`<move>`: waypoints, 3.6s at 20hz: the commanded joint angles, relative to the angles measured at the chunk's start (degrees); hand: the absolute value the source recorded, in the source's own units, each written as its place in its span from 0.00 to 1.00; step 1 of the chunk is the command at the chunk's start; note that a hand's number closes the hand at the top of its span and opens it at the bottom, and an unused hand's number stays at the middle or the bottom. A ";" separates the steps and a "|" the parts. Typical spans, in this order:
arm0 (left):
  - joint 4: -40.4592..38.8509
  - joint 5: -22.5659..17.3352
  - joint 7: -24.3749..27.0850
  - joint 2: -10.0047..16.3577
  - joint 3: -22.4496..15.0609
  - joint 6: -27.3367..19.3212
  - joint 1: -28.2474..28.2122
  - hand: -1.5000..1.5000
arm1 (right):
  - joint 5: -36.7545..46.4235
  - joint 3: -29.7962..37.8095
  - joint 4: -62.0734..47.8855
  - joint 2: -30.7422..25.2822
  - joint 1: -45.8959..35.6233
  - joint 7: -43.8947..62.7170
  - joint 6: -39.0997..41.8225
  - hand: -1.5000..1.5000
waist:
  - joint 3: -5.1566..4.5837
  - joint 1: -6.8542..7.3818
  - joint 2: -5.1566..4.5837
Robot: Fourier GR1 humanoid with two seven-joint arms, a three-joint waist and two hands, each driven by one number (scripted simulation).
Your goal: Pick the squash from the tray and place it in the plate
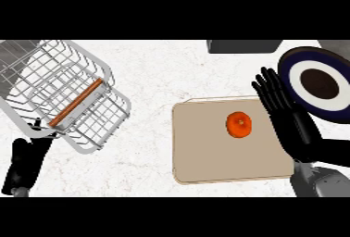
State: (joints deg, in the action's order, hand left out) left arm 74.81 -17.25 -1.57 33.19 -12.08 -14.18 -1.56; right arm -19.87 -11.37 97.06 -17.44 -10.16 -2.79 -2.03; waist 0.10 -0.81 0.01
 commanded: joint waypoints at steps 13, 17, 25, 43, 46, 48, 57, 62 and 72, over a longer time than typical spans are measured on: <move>4.71 1.63 -2.51 -12.10 -4.90 -6.20 5.37 0.50 | 15.51 -1.71 -16.35 -10.86 -6.37 -19.96 15.58 1.00 | 0.33 2.23 -1.41; 5.34 1.80 -4.69 -11.78 -4.80 -6.80 6.52 0.50 | 0.72 0.07 -23.70 -7.58 -3.96 -26.31 29.23 0.00 | 0.42 2.37 -1.57; 5.69 3.10 -6.96 -11.95 -6.06 -6.99 6.87 0.50 | 25.90 -6.40 -31.69 -18.46 -15.74 -39.96 30.30 0.00 | 0.10 3.04 -0.72; 7.01 6.23 -10.13 -14.00 -6.32 -9.78 8.18 0.50 | 49.72 -21.93 -41.06 -17.65 -31.20 -33.29 31.34 0.00 | -0.08 1.66 -0.22; 5.81 5.87 -5.66 -15.24 -5.60 -8.82 5.58 0.50 | 51.54 -21.60 -45.08 -18.01 -31.50 -36.29 29.95 0.00 | -0.09 1.70 -0.31; 6.31 4.95 -5.97 -13.55 -3.74 -7.63 4.42 0.50 | 52.28 -22.15 -42.09 -18.88 -28.57 -36.24 29.57 0.00 | -0.11 1.02 -0.06; 5.78 4.55 -5.45 -11.67 -1.26 -3.95 4.46 0.50 | 56.52 -22.45 -50.19 -12.57 -32.50 -37.15 27.79 0.00 | -0.10 1.42 -0.16; 7.25 6.89 -9.25 -14.49 -3.21 -7.27 6.05 0.50 | 57.75 -22.85 -51.02 -11.09 -32.27 -37.42 28.01 0.00 | -0.08 1.12 -0.15; 8.44 8.12 -8.68 -14.91 -2.66 -6.39 4.08 0.50 | 61.86 -22.83 -54.85 -6.67 -30.87 -36.07 23.78 0.00 | -0.07 1.18 -0.09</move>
State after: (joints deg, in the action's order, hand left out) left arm 80.38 -10.34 -9.89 20.12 -11.69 -22.58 -0.83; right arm 40.29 -34.21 43.36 -26.23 -41.62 -39.03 23.03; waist 0.05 0.95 -0.09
